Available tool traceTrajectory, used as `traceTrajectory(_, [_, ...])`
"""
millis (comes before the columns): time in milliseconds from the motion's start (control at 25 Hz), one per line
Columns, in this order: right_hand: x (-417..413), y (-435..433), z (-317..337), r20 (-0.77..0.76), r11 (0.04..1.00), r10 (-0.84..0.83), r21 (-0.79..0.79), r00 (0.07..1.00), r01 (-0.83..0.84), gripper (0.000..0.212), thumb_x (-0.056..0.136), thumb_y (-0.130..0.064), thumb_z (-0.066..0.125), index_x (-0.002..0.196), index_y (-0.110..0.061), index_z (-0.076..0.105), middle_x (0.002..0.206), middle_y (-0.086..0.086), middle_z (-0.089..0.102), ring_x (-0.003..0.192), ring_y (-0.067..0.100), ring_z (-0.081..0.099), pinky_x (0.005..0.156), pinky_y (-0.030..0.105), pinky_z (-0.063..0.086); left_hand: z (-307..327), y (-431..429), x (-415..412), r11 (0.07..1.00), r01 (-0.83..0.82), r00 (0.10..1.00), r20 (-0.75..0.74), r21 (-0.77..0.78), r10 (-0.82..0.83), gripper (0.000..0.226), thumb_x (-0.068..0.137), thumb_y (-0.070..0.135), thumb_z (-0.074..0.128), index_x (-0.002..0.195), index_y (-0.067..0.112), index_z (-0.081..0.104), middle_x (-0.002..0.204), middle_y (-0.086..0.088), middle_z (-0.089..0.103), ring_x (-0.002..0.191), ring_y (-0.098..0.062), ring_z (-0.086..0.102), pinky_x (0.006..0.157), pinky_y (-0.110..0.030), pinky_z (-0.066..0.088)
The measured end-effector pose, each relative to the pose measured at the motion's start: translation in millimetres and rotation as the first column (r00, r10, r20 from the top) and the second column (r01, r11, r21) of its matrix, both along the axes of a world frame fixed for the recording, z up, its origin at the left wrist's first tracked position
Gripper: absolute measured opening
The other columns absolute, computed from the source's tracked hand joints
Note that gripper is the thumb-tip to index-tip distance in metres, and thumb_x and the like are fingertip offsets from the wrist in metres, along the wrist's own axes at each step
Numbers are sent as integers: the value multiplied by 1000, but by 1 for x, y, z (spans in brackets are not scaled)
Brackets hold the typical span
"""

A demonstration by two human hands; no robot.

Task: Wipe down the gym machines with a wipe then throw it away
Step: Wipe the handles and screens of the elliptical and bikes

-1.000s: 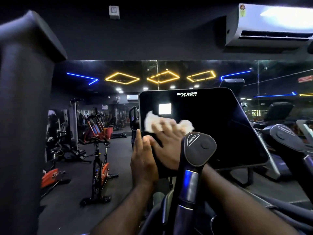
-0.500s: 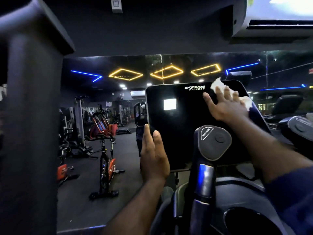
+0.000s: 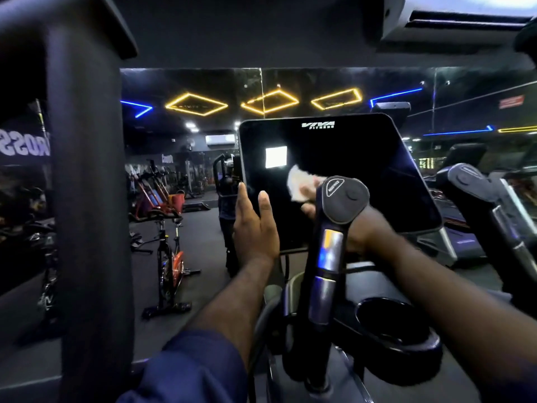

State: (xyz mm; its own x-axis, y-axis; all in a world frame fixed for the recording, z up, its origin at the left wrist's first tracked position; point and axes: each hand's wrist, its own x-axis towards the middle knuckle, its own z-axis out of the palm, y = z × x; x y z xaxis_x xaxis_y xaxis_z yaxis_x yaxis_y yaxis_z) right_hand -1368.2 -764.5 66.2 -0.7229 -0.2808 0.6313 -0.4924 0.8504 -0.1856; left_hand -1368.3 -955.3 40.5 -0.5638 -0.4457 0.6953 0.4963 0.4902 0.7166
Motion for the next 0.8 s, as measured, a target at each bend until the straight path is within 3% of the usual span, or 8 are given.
traceTrajectory(160, [-6, 65, 25, 215, 885, -421, -115, 882, 450, 121, 76, -96, -4, 167, -17, 2, 175, 9, -2, 161, 32, 0, 129, 53, 7, 0, 0, 1, 1000, -15, 1000, 12, -20, 15, 64, 110, 51, 38, 167, 25, 24, 170, -2, 33, 152, -20, 38, 104, -20, 26])
traceTrajectory(360, [31, 23, -26, 307, 901, -413, 0, 857, 434, 146, 66, -87, -33, 157, 14, 19, 163, 37, 22, 154, 47, 20, 125, 53, 21, 2, 0, 4, 998, -38, 999, 23, -50, 40, 65, 111, 50, 37, 168, 22, 23, 171, -2, 30, 150, -22, 40, 104, -24, 32])
traceTrajectory(440, [52, -4, -29, 239, 925, -359, -42, 902, 379, 111, 87, -59, -21, 151, 13, 33, 153, 33, 41, 146, 43, 37, 120, 47, 31, 3, 0, 6, 998, -36, 999, 28, -56, 37, 65, 111, 51, 36, 168, 24, 22, 171, -2, 30, 150, -23, 42, 106, -29, 36])
traceTrajectory(560, [71, -40, -40, 332, 874, -114, -415, 936, 254, 47, 106, -27, 39, 135, 7, 53, 131, 22, 60, 123, 38, 59, 95, 30, 47, 3, 0, 6, 998, -30, 999, 41, -49, 32, 65, 111, 53, 36, 168, 26, 21, 171, -2, 31, 148, -25, 44, 106, -31, 38])
traceTrajectory(640, [78, -51, -46, 344, 612, 306, -785, 888, 93, 38, 107, -19, 48, 134, 8, 56, 124, 22, 65, 113, 39, 65, 84, 26, 57, 5, 0, 7, 998, -30, 999, 43, -49, 32, 65, 110, 53, 35, 168, 26, 21, 171, -3, 32, 147, -26, 45, 108, -36, 40])
traceTrajectory(680, [78, -50, -45, 303, 592, 337, -805, 892, 50, 34, 108, -14, 49, 132, 7, 59, 123, 24, 66, 113, 41, 65, 85, 29, 58, 4, 0, 6, 998, -30, 998, 47, -47, 33, 64, 111, 53, 35, 167, 26, 21, 170, -3, 33, 147, -26, 45, 108, -37, 41])
traceTrajectory(760, [83, -40, -41, 192, 903, 45, -428, 980, 42, 26, 103, -17, 52, 115, 1, 68, 111, 26, 70, 109, 44, 65, 86, 44, 56, 3, 0, 5, 999, -29, 999, 40, -41, 31, 64, 111, 52, 35, 167, 27, 22, 170, -3, 34, 146, -27, 46, 108, -37, 41])
traceTrajectory(800, [89, -31, -39, 77, 973, -108, -198, 991, 122, 32, 100, -24, 46, 103, -2, 70, 103, 25, 70, 100, 45, 67, 80, 46, 54, 2, 0, 5, 999, -29, 999, 41, -41, 30, 64, 111, 52, 36, 167, 27, 22, 169, -4, 35, 146, -27, 46, 108, -38, 41])
